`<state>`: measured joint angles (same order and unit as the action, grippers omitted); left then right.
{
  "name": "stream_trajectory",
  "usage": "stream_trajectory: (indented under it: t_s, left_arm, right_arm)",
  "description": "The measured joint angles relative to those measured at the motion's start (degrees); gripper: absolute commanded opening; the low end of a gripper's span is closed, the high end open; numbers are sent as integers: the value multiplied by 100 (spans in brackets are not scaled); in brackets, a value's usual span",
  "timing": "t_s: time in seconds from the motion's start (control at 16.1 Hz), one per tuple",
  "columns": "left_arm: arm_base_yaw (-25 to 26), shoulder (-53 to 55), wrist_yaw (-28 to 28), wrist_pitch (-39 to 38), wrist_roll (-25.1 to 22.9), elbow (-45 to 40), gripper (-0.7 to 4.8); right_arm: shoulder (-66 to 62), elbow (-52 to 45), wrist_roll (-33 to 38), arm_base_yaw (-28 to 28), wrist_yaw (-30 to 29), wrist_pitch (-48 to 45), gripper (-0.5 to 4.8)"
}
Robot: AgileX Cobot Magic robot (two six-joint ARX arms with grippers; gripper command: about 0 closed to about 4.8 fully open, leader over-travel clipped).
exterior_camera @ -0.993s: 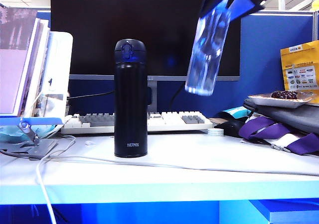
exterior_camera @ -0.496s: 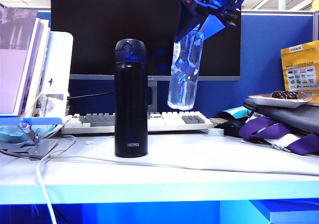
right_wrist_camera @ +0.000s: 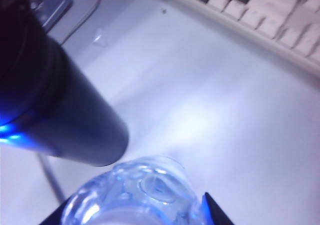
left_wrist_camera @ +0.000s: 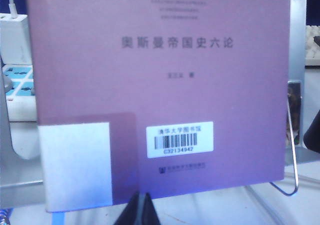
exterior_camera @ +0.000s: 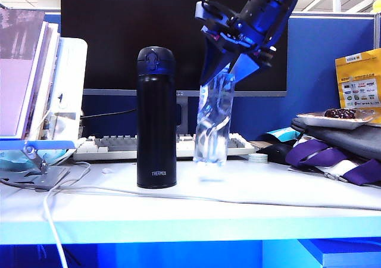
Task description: Pick up the mineral water bottle and place it vertically to the right of the black thermos cup.
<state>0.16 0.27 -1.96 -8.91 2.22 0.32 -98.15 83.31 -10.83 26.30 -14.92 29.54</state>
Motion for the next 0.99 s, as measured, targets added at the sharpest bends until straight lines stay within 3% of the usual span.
stream_trajectory:
  t_s: [0.81,0.99]
  left_arm:
    - [0,0,0,0,0,0,-5]
    - [0,0,0,0,0,0,-5]
  right_arm:
    - [-356,2,31,306,-96,-63,305]
    - [-400,7,11,354,221,-133,305]
